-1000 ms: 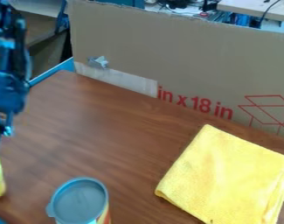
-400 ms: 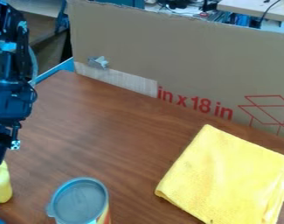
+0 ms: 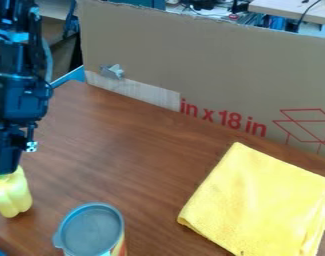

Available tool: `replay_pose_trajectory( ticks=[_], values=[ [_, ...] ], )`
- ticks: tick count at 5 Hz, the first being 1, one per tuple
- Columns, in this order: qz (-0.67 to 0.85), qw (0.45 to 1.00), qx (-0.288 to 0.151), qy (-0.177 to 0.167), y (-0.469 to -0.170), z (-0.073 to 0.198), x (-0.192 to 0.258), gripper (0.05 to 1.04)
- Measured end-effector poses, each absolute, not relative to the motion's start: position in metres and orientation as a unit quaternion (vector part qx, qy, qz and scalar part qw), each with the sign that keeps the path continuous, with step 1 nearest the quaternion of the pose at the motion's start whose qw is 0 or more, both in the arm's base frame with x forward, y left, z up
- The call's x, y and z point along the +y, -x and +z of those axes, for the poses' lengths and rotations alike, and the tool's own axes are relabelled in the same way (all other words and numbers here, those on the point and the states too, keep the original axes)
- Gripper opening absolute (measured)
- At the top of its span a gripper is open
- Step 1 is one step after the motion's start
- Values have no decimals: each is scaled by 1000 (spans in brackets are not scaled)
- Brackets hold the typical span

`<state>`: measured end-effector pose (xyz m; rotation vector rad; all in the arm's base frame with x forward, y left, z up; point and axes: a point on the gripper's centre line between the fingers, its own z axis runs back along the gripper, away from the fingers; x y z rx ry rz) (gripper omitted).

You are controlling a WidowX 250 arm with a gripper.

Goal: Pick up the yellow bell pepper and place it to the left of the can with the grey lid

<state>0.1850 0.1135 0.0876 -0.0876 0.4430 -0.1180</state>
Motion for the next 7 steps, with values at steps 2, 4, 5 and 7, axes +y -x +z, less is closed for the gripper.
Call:
replay_pose_trajectory(
  ticks=[2,4,5,7],
  values=[
    [-28,964,261,46,-191,77,118,99],
    [-27,963,266,42,-190,77,119,343],
    [-32,969,244,39,-190,92,118,637],
    [-68,990,126,-1,-170,142,92,1010]
  ],
)
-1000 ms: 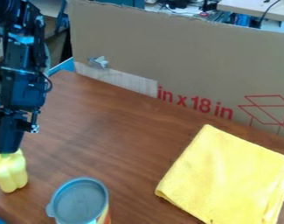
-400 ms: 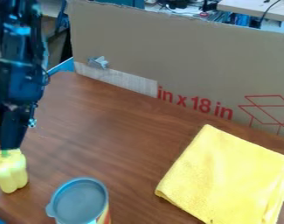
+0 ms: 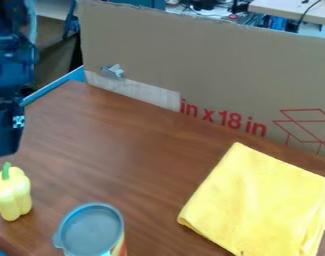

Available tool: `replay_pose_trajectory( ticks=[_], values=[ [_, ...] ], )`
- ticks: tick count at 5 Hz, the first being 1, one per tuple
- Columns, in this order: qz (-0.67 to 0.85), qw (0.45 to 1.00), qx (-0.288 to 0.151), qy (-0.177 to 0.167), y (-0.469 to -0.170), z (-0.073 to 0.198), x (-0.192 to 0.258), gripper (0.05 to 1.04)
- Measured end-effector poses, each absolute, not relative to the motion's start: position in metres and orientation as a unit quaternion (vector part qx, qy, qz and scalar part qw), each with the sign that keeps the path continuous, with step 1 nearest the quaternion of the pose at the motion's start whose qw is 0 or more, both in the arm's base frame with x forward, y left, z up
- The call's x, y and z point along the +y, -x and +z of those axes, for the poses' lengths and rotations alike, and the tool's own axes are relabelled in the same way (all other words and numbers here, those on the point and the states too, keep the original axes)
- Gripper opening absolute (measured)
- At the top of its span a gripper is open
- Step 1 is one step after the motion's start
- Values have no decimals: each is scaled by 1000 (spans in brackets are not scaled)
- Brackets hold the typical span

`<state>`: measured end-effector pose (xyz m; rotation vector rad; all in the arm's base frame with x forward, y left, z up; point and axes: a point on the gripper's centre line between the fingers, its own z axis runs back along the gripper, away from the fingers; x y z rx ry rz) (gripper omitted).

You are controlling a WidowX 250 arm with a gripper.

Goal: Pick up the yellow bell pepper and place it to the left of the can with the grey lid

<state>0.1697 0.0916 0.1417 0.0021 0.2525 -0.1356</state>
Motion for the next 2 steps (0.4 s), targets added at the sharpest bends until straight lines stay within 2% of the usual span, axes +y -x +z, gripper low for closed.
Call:
replay_pose_trajectory(
  ticks=[1,2],
  values=[
    [-112,989,88,-23,-159,150,68,1007],
    [-155,984,77,-31,-148,147,39,1003]
  ],
)
